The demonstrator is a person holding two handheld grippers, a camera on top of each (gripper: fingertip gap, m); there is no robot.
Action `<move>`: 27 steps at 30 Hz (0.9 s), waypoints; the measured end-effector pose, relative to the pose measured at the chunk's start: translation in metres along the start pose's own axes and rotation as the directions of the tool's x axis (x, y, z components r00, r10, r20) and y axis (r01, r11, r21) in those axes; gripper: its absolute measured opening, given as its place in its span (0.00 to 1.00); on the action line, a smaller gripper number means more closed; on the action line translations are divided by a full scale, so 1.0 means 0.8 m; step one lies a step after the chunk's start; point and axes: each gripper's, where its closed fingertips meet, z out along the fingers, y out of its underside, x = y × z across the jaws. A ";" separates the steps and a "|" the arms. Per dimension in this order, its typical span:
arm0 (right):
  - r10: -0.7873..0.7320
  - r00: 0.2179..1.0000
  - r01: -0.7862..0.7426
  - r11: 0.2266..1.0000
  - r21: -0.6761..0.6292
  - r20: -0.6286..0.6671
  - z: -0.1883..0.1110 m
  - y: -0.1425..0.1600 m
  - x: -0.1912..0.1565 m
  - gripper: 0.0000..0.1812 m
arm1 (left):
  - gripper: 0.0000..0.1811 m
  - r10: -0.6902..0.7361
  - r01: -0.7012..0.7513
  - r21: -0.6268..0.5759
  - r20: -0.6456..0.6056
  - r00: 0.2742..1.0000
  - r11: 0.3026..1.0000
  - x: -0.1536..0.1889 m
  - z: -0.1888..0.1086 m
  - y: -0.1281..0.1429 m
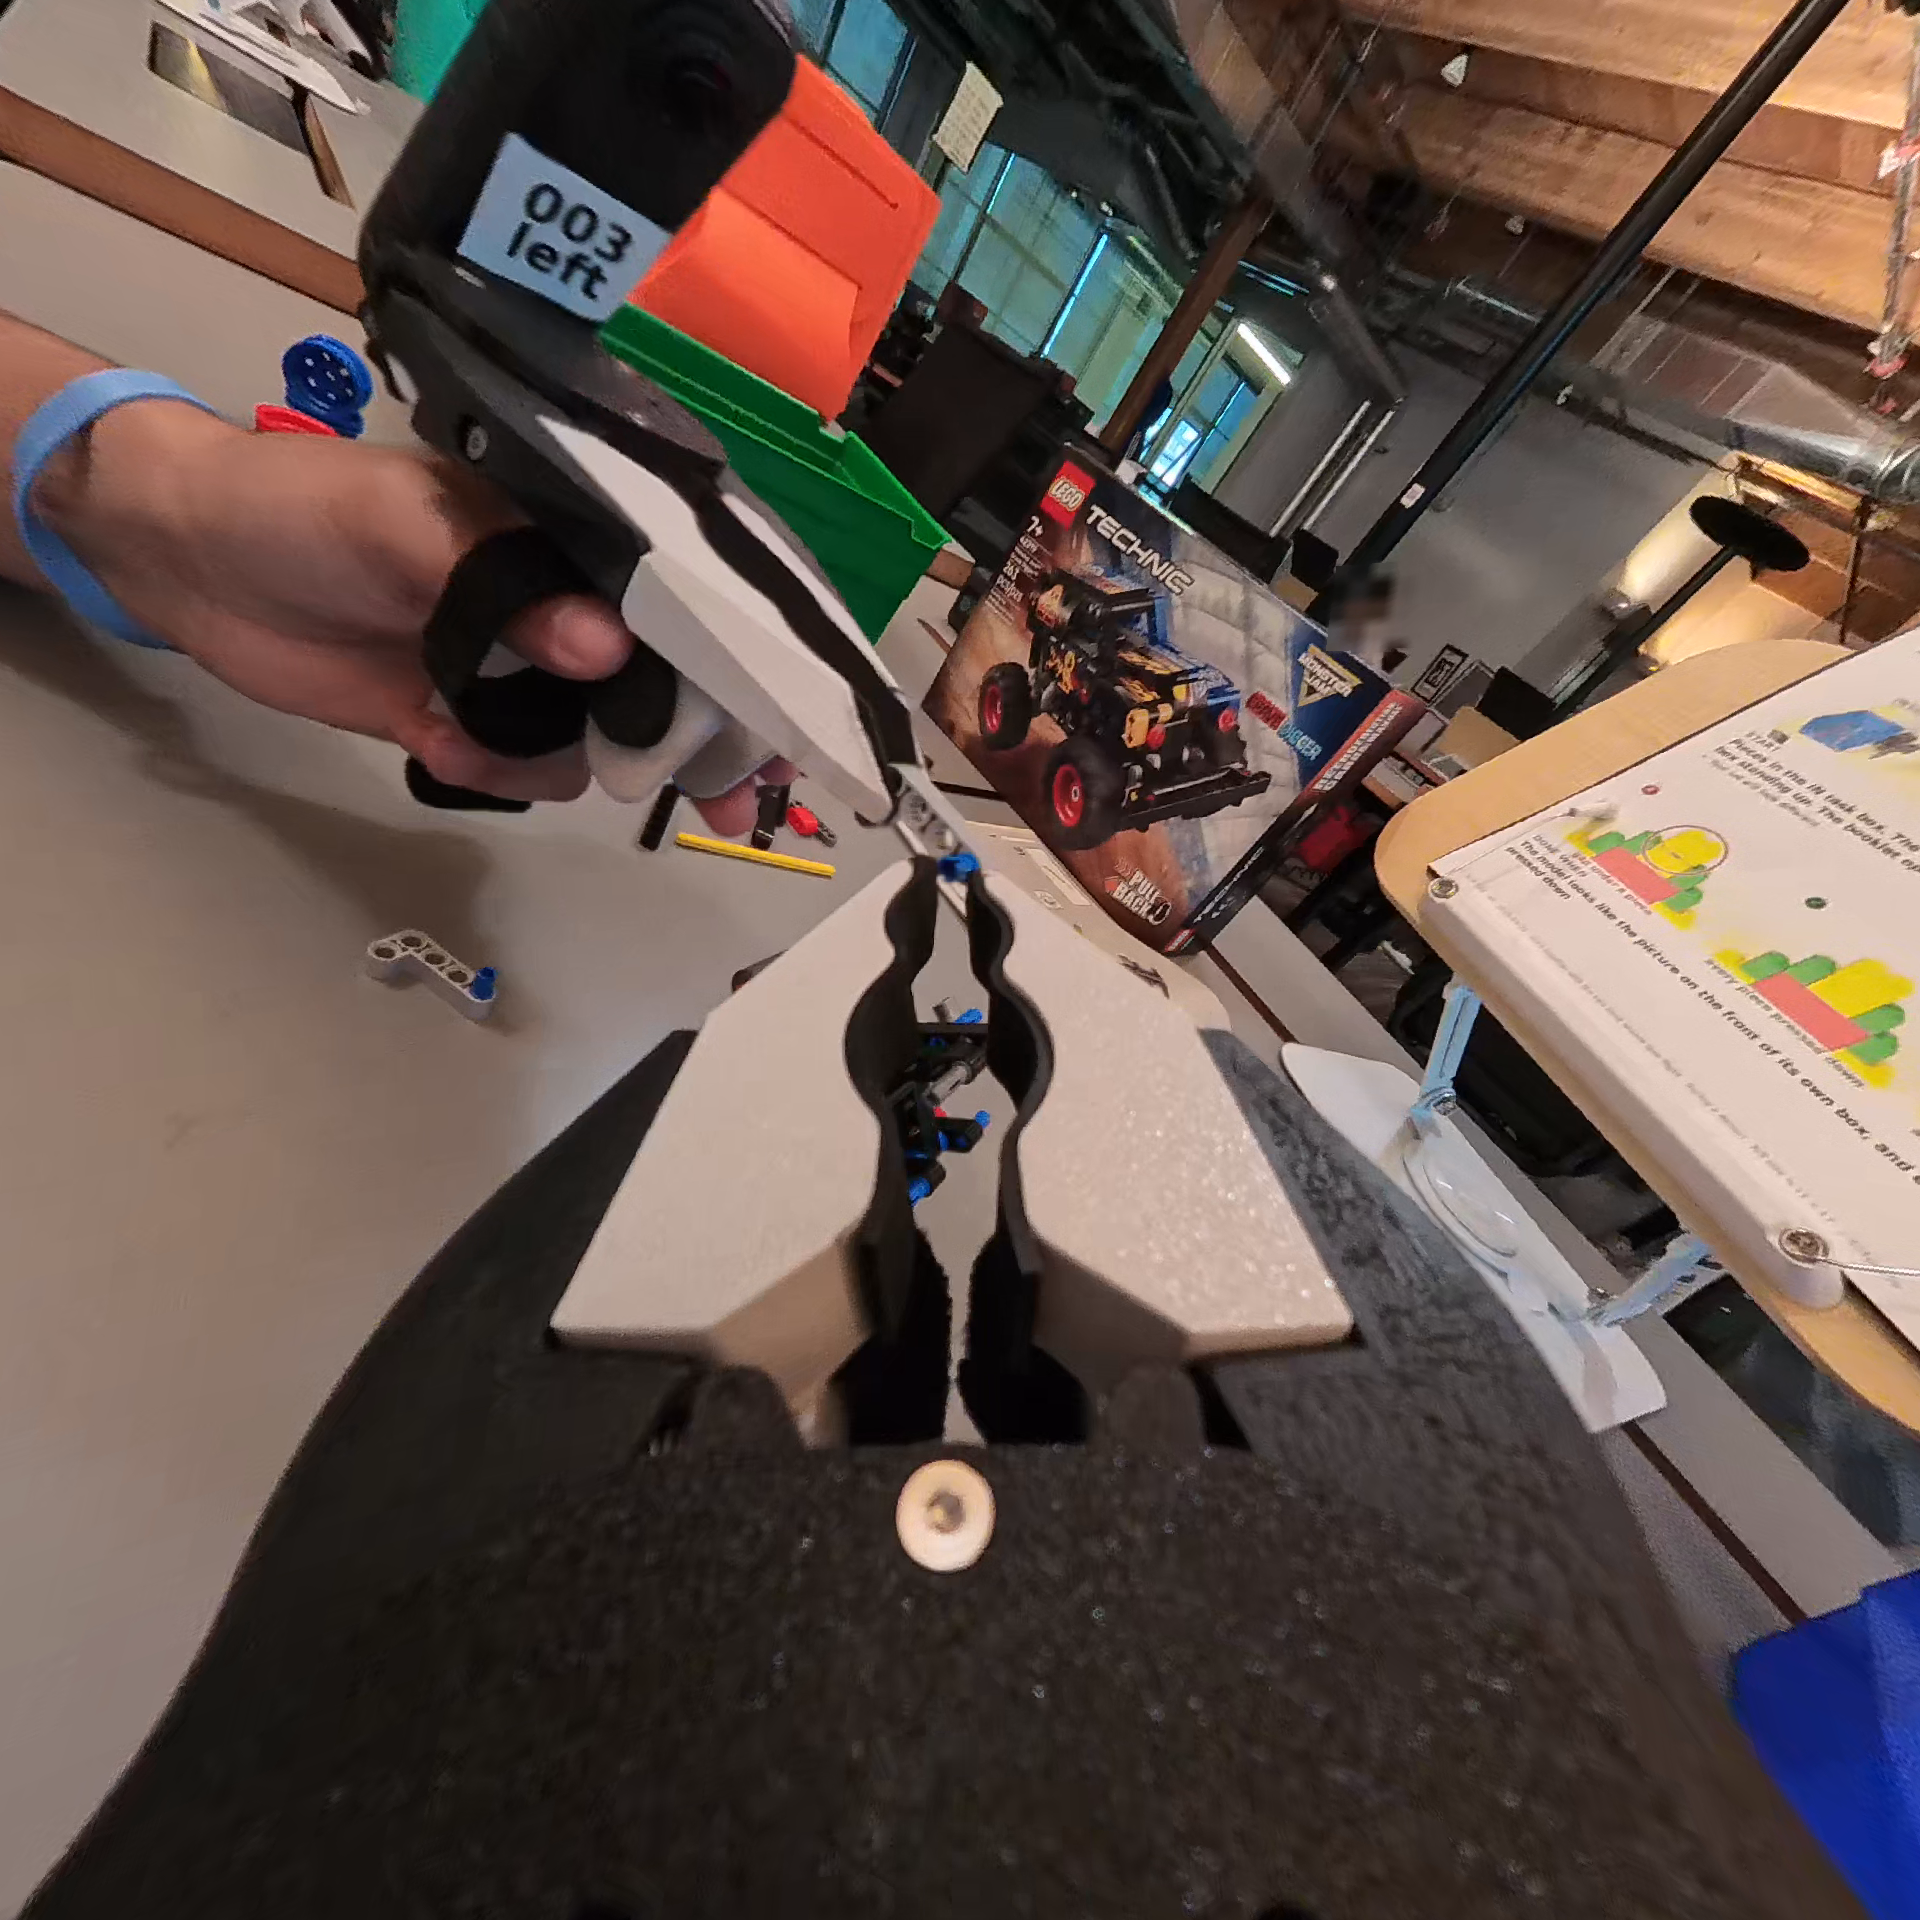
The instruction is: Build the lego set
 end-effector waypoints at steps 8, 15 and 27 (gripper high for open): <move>0.016 0.999 -0.015 0.999 -0.029 0.034 0.004 0.007 -0.006 0.04 | 0.03 0.252 -0.248 -0.044 0.119 0.960 0.968 -0.002 -0.003 -0.003; 0.041 0.999 -0.040 0.999 -0.035 0.025 0.004 0.010 -0.001 0.04 | 0.03 0.264 -0.260 -0.051 0.107 0.959 0.964 0.002 -0.002 0.000; 0.048 0.998 -0.048 0.999 -0.026 0.030 0.003 0.006 -0.003 0.05 | 0.03 0.297 -0.291 -0.067 0.121 0.947 0.954 0.002 0.000 0.003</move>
